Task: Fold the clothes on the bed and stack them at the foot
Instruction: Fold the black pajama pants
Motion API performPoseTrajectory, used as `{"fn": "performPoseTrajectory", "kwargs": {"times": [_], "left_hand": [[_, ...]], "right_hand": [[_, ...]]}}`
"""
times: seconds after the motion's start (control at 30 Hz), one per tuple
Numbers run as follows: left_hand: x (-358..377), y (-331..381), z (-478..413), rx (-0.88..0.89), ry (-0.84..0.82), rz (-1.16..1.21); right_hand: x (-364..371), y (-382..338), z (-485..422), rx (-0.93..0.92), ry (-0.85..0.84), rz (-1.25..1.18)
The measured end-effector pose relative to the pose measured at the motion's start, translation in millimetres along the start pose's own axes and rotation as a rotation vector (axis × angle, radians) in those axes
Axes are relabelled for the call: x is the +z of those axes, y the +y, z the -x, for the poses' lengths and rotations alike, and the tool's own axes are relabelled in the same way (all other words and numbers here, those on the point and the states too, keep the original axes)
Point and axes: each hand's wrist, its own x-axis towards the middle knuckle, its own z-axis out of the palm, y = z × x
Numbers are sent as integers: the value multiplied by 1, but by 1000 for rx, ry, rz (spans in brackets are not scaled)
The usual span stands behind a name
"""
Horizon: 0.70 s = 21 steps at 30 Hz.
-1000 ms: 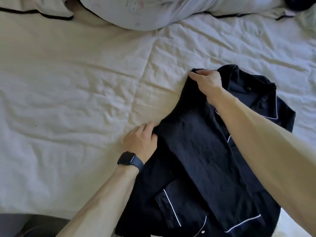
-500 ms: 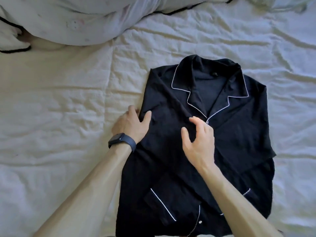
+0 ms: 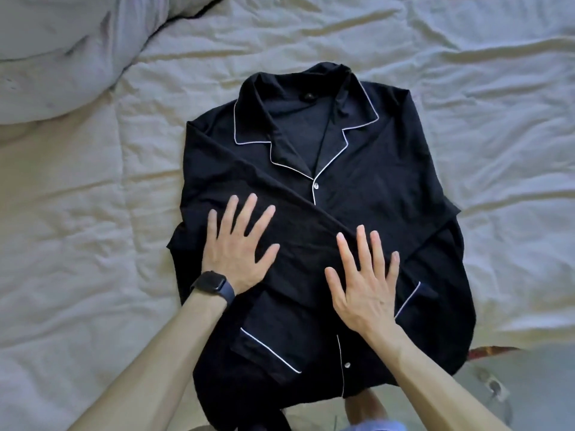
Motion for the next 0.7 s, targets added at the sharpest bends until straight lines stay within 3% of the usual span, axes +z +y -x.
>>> {"fn": "performPoseTrajectory", "kwargs": {"times": [0.1,0.2,0.33,0.47,0.57,0.7], "left_hand": [[21,0,2,-84,-175,-31],[30,-12,0,-115,-231,-103],[22,10,8,-67,-92,-119],[26,65,53,251,42,-53],[40,90,103,377,-116,-66],[50,94,124,247,-274,-95]], "right_hand": [[8,24,12,47,-70,52],[15,46,19,46,-186,113],[12,54,22,4,-106,63],[13,59,46,-136,41,67],[14,71,63,-174,-41,121],[7,83,60,-137,-152,15]]}}
